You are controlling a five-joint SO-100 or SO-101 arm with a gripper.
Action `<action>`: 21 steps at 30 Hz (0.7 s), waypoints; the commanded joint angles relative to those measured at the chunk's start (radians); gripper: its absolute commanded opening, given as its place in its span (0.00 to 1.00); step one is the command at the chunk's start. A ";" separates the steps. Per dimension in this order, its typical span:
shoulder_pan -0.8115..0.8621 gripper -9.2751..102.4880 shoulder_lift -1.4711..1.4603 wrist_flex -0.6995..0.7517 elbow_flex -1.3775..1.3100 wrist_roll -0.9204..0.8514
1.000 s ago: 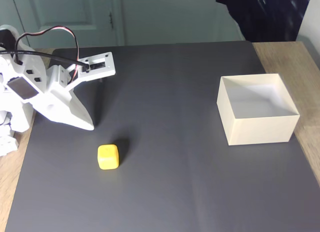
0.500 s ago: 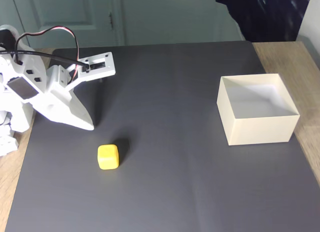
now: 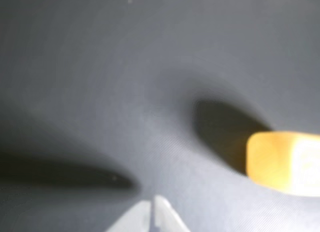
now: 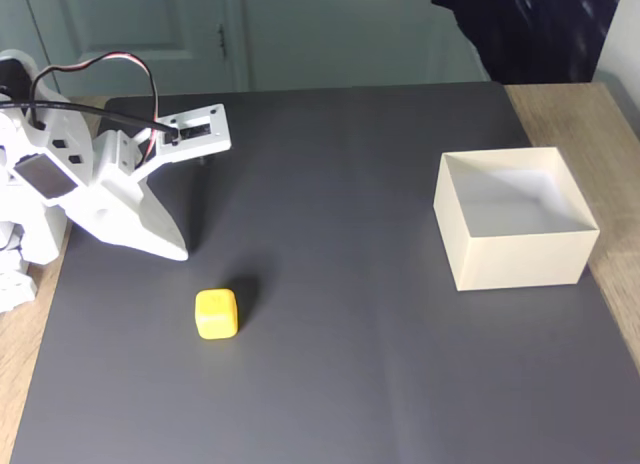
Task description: Grasp a cube block and put it in the white box.
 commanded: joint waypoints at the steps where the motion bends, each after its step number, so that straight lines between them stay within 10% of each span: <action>1: -0.008 0.09 0.006 -0.014 -0.003 0.002; 21: -0.048 0.08 0.008 -0.012 -0.003 0.118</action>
